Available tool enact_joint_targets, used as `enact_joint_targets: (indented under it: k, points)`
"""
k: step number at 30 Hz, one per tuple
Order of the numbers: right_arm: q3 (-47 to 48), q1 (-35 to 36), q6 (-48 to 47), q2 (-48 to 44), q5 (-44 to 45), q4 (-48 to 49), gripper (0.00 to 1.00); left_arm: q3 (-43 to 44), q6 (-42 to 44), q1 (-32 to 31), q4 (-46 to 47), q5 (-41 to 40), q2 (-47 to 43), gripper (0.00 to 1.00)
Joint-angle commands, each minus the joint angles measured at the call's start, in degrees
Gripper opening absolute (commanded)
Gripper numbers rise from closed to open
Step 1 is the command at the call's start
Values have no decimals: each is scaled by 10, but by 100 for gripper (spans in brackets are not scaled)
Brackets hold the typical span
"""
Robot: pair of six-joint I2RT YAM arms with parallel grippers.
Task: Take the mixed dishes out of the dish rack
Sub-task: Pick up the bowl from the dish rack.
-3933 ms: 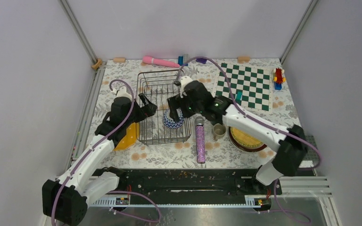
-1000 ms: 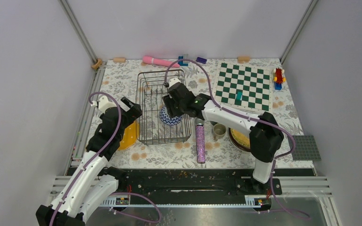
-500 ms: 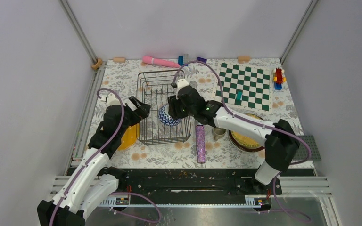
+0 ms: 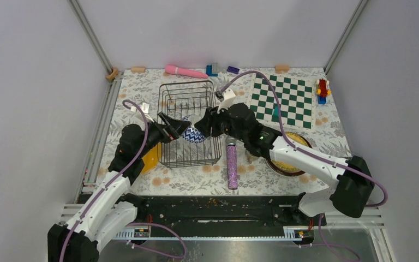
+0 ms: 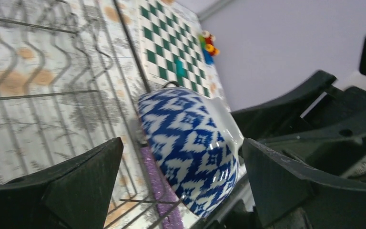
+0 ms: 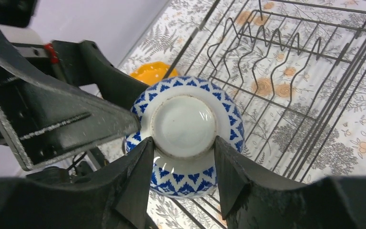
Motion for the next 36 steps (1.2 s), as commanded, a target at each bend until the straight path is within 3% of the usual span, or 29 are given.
enact_joint_targets:
  k: [1,4,6,15,16,21,27,32,36]
  points:
    - [-10,3,32,-49,-29,101,0,-28,-57,2,182,124,13,98]
    - [-24,3,47,-60,-35,123,0,-47,-101,2,269,166,30,94]
    - [-31,3,57,-63,-40,138,0,-54,-130,2,317,186,45,85]
    - [-32,3,92,-37,-70,158,0,-54,-289,2,540,233,153,5]
    - [-35,3,94,-34,-70,159,0,-53,-310,2,577,237,168,0]
    - [-42,3,93,-29,-54,146,0,-48,-390,2,722,245,247,0]
    - [-64,3,60,-73,-6,130,6,-33,-366,1,697,250,278,0]
    - [-95,2,32,-108,45,117,23,-21,-293,0,582,247,251,0]
    - [-126,2,3,-140,80,117,38,18,-160,-7,334,207,180,0]
